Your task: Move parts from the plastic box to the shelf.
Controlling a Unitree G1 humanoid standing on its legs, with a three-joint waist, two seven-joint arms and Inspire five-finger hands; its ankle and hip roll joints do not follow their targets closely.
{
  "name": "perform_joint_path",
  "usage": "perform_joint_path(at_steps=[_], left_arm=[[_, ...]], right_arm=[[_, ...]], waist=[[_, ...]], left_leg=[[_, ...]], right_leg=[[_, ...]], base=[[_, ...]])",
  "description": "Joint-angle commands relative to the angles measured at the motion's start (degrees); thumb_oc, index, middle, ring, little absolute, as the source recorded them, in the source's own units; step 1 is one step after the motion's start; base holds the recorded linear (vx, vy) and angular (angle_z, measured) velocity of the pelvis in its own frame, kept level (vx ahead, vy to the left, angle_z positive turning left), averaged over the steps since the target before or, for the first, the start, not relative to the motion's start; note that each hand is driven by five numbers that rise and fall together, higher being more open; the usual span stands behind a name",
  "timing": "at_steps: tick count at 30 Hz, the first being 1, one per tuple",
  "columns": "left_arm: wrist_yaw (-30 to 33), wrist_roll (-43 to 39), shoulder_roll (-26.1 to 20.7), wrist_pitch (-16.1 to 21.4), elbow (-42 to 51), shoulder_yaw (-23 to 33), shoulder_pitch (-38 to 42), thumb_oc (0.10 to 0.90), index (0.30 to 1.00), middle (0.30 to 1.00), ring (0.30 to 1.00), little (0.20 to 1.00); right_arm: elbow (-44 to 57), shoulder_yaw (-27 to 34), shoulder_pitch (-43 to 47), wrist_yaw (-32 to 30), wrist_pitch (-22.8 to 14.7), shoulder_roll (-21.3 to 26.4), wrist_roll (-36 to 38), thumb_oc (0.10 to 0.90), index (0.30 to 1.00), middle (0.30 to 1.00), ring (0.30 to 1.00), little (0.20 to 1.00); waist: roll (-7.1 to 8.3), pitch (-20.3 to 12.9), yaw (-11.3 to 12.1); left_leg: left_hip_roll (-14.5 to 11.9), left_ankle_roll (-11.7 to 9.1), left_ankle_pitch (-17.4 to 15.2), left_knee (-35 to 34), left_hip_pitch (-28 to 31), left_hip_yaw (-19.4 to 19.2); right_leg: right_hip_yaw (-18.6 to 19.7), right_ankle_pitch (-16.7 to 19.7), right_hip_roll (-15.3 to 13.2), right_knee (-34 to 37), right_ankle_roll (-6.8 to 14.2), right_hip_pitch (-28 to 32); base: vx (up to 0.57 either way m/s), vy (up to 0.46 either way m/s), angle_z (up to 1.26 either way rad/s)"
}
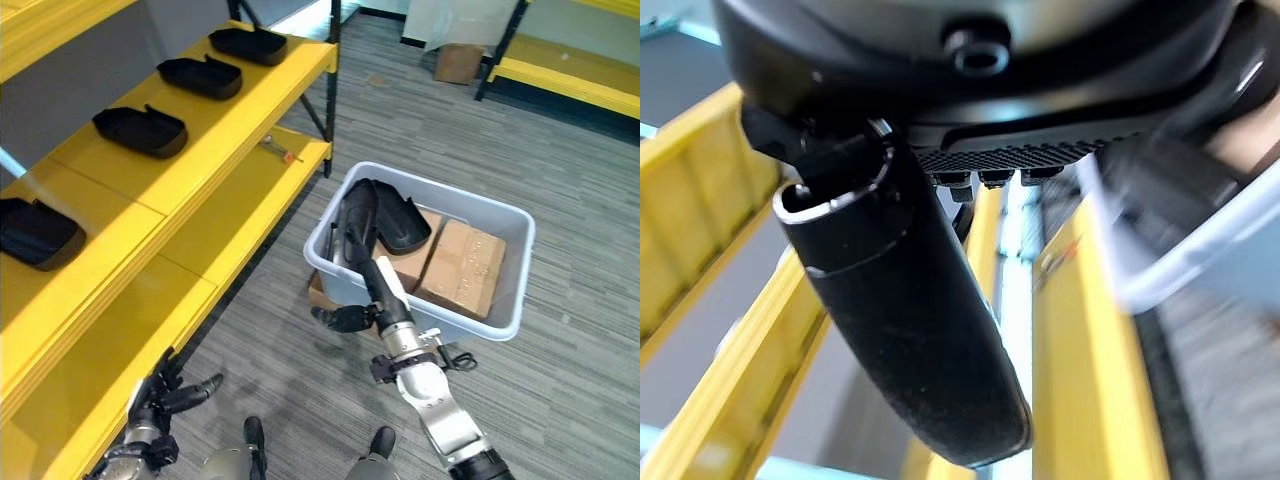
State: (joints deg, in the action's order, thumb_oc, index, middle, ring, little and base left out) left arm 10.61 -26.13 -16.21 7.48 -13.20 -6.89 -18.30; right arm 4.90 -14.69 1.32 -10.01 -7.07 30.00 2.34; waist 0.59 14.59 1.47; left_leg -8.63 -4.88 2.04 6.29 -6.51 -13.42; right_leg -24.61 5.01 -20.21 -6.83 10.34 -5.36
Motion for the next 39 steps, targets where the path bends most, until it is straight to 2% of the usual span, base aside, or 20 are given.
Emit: perform_joint_path(at_steps=[1,4,6,9,11,12,13,14,15,16,17,19,21,23,25,26,28,32,34,39], left_arm=[[0.23,1.15,-5.50,5.13,6.73,3.34,2.77,0.900,1.000,1.000,1.000,1.000],[0.33,0.67,-5.83,5.11,7.25,3.61,2.43,0.900,1.000,1.000,1.000,1.000],[0.53,0.85,-5.92,5.10,7.08,3.63,2.80,0.900,1.000,1.000,1.000,1.000],[1.00,1.26,-6.03,5.11,6.88,3.22,4.16,0.900,1.000,1.000,1.000,1.000],[1.11,1.47,-6.00,5.05,6.81,2.89,4.99,0.900,1.000,1.000,1.000,1.000],[1.04,1.49,-5.99,4.95,6.27,2.49,6.12,0.900,1.000,1.000,1.000,1.000],[1.04,1.49,-5.98,4.97,6.23,2.48,6.17,0.900,1.000,1.000,1.000,1.000],[1.24,1.52,-5.91,5.09,6.68,2.41,6.62,0.900,1.000,1.000,1.000,1.000],[1.24,1.52,-5.91,5.08,6.68,2.41,6.66,0.900,1.000,1.000,1.000,1.000],[1.30,1.71,-6.14,5.12,6.79,2.07,6.99,0.900,1.000,1.000,1.000,1.000],[1.04,1.44,-6.80,4.92,6.91,1.08,7.79,0.900,1.000,1.000,1.000,1.000],[0.90,1.44,-7.09,4.77,6.95,0.79,7.71,0.900,1.000,1.000,1.000,1.000],[0.83,1.58,-7.52,4.70,7.49,0.66,7.45,0.900,1.000,1.000,1.000,1.000],[1.18,2.85,-7.85,4.48,6.95,0.80,7.23,0.900,1.000,1.000,1.000,1.000],[1.32,2.97,-7.61,4.38,6.18,0.88,6.96,0.900,1.000,1.000,1.000,1.000],[0.78,2.66,-6.98,4.73,5.91,1.11,5.98,0.900,1.000,1.000,1.000,1.000],[0.18,2.44,-7.52,4.81,5.59,0.61,6.64,0.900,1.000,1.000,1.000,1.000],[-0.27,2.79,-8.62,4.80,5.63,0.25,7.24,0.900,1.000,1.000,1.000,1.000],[0.13,3.04,-9.81,4.66,6.07,0.13,8.23,0.900,1.000,1.000,1.000,1.000],[0.94,3.19,-10.07,4.49,6.24,0.53,8.84,0.900,1.000,1.000,1.000,1.000]], right_arm=[[7.74,2.02,5.92,-0.37,-5.93,-1.55,0.72,0.900,1.000,1.000,1.000,1.000],[7.19,1.88,5.90,-0.29,-6.04,-1.35,1.84,0.900,1.000,1.000,1.000,1.000],[7.05,1.96,5.83,-0.30,-6.07,-1.26,1.93,0.900,1.000,1.000,1.000,1.000],[6.66,2.43,5.69,-1.00,-6.29,-0.96,1.97,0.900,1.000,1.000,1.000,1.000],[6.75,2.84,5.39,-1.35,-6.30,-0.90,2.06,0.900,1.000,1.000,1.000,1.000],[6.57,2.88,5.37,-1.67,-6.52,-0.74,2.36,0.900,1.000,1.000,1.000,1.000],[6.56,2.89,5.39,-1.67,-6.53,-0.73,2.36,0.900,1.000,1.000,1.000,1.000],[6.45,2.39,5.76,-1.79,-6.82,-0.72,2.91,0.900,1.000,1.000,1.000,1.000],[6.42,2.40,5.80,-1.78,-6.83,-0.72,2.92,0.900,1.000,1.000,1.000,1.000],[6.61,2.31,5.90,-1.67,-7.06,-0.51,3.23,0.900,1.000,1.000,1.000,1.000],[6.22,2.29,6.25,-1.72,-7.16,-0.20,3.19,0.900,1.000,1.000,1.000,1.000],[5.82,2.25,6.51,-1.90,-7.24,-0.26,3.14,0.900,1.000,1.000,1.000,1.000],[5.23,2.35,6.50,-2.21,-7.38,-0.41,3.41,0.900,1.000,1.000,1.000,1.000],[4.26,2.16,6.31,-2.65,-7.42,-0.94,3.27,0.900,1.000,1.000,1.000,1.000],[4.00,1.98,5.73,-2.38,-7.46,-1.49,3.93,0.900,1.000,1.000,1.000,1.000],[4.55,1.87,4.45,-1.20,-7.38,-1.91,4.78,0.900,1.000,1.000,1.000,1.000],[4.98,2.38,2.61,-0.04,-7.04,-2.33,3.82,0.900,1.000,1.000,1.000,1.000],[5.45,2.94,1.34,0.49,-6.52,-2.37,3.10,0.900,1.000,1.000,1.000,1.000],[5.58,2.71,1.35,1.08,-6.05,-2.60,2.47,0.900,1.000,1.000,1.000,1.000],[5.72,2.56,0.92,1.72,-5.20,-2.57,1.60,0.900,1.000,1.000,1.000,1.000]], waist=[[2.16,-2.33,0.21],[2.14,-2.04,-0.10],[2.31,-2.02,-0.31],[1.87,-2.00,-0.71],[1.65,-1.86,-0.92],[1.56,-1.34,-1.14],[1.45,-1.40,-1.21],[1.96,0.14,-0.23],[1.79,0.08,-0.42],[2.53,1.18,0.19],[3.67,3.31,1.52],[4.03,3.55,1.90],[4.68,3.54,2.04],[4.21,3.42,3.57],[3.53,3.07,4.25],[3.18,2.64,4.37],[3.16,1.22,3.49],[3.59,0.80,2.77],[3.85,0.20,2.06],[4.01,-0.78,1.17]], left_leg=[[-0.40,1.60,-8.57,2.98,4.53,3.76],[-3.13,0.03,-5.89,-0.07,5.65,2.95],[-3.72,-0.39,-4.50,-0.70,5.57,2.92],[-6.60,-2.17,-1.13,-2.15,5.35,2.70],[-7.48,-2.63,-0.08,-1.63,4.99,2.80],[-8.51,-2.87,1.11,3.29,2.74,3.69],[-8.67,-2.93,0.93,3.68,2.39,3.88],[-7.68,-2.67,3.05,13.28,-1.53,7.62],[-7.84,-2.72,2.78,13.93,-2.09,8.01],[-5.33,-2.42,3.47,19.00,-4.60,10.79],[-1.76,-1.30,2.44,19.20,-11.18,14.33],[-1.43,-0.71,1.69,16.42,-12.56,14.83],[-3.32,-0.73,3.23,10.15,-14.80,15.76],[-5.17,-1.98,8.77,2.01,-15.26,18.60],[-5.85,-3.08,11.11,-2.74,-14.16,19.78],[-5.75,-2.06,8.92,-3.40,-12.10,19.29],[-3.59,-1.49,7.33,-2.90,-9.99,18.03],[-1.75,-0.31,5.41,-1.31,-9.39,15.87],[-0.14,1.00,3.22,0.58,-8.95,13.92],[1.41,1.83,1.11,2.18,-8.55,12.32]], right_leg=[[2.96,4.81,-0.45,2.54,1.66,-3.53],[3.39,2.97,2.92,1.72,0.71,-5.23],[3.36,2.79,3.50,1.59,0.42,-5.90],[2.96,1.26,6.26,1.19,-0.63,-7.14],[3.13,0.56,7.37,0.87,-1.24,-7.65],[4.29,-0.99,8.83,0.93,-2.74,-7.28],[4.16,-1.01,8.94,0.93,-2.80,-7.35],[5.61,-2.23,10.24,1.32,-4.77,-6.32],[5.36,-2.27,10.35,1.28,-4.82,-6.39],[6.02,-2.45,10.40,1.63,-5.71,-5.84],[6.45,-3.97,11.07,1.52,-6.08,-4.91],[7.07,-4.30,11.23,1.45,-5.76,-4.83],[8.10,-4.59,11.36,1.77,-4.92,-4.21],[9.68,-5.61,12.41,1.53,-4.43,-2.58],[10.77,-6.78,13.00,0.89,-3.99,-1.26],[11.88,-7.70,12.77,-0.82,-3.65,-1.13],[12.37,-7.19,11.32,-1.97,-2.99,-1.06],[13.22,-7.36,9.80,-2.74,-2.26,-0.94],[14.07,-6.93,8.37,-2.62,-1.41,-0.81],[14.19,-5.95,7.05,-1.69,-0.59,-0.47]], base=[[0.11,-0.170,-0.17],[0.10,-0.178,-0.18],[0.07,-0.149,-0.14],[0.10,-0.193,-0.08],[0.09,-0.167,0.02],[0.05,-0.111,0.03],[0.06,-0.248,0.01],[0.01,-0.142,0.07],[0.00,-0.191,0.06],[0.02,-0.121,-0.04],[0.06,-0.086,-0.11],[0.08,0.023,-0.12],[0.13,0.135,-0.25],[0.24,0.172,-0.38],[0.24,0.208,-0.46],[0.24,0.336,-0.67],[0.18,0.308,-0.77],[0.11,0.184,-0.62],[0.13,0.205,0.09],[0.09,0.123,-0.14]])
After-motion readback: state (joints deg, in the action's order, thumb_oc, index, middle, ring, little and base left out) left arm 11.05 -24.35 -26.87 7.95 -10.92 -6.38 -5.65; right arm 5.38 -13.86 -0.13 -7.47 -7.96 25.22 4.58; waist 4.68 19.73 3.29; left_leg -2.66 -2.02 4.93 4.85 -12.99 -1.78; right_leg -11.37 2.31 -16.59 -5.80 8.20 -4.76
